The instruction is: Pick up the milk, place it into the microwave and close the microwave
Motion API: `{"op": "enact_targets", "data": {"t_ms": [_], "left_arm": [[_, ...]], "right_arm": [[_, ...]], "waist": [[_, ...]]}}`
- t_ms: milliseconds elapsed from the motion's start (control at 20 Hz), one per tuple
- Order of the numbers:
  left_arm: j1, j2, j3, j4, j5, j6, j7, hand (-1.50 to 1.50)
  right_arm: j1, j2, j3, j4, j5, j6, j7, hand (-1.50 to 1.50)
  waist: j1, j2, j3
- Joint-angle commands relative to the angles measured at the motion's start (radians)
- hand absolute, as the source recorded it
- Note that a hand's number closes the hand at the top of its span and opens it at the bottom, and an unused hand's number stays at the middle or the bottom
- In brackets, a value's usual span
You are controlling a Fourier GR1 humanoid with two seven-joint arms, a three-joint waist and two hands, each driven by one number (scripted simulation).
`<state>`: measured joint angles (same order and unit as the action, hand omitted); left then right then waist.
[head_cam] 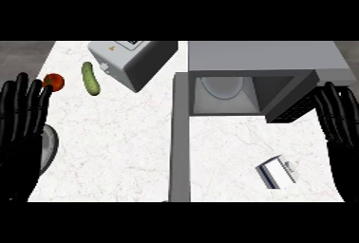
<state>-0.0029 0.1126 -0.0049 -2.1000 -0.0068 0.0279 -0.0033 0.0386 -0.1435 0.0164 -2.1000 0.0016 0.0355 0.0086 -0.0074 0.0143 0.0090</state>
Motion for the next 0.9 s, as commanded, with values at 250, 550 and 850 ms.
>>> {"op": "enact_targets", "data": {"t_ms": [250, 550, 850], "left_arm": [[-0.054, 0.083, 0.073, 0.091, 0.124, -0.148, -0.063, -1.5], [0.019, -0.051, -0.03, 0.166, 0.16, -0.114, -0.016, -1.5], [0.122, -0.098, -0.141, 0.096, 0.064, -0.067, -0.039, -1.5]], "right_arm": [[0.342, 0.06, -0.017, -0.175, 0.009, -0.002, -0.181, -1.5], [0.563, 0.073, 0.057, -0.232, -0.094, 0.093, -0.158, -1.5], [0.803, 0.103, 0.07, -0.15, -0.047, 0.168, -0.398, -1.5]], "waist": [[-0.01, -0.017, -0.009], [-0.009, -0.017, -0.009], [-0.008, -0.019, -0.009]]}}
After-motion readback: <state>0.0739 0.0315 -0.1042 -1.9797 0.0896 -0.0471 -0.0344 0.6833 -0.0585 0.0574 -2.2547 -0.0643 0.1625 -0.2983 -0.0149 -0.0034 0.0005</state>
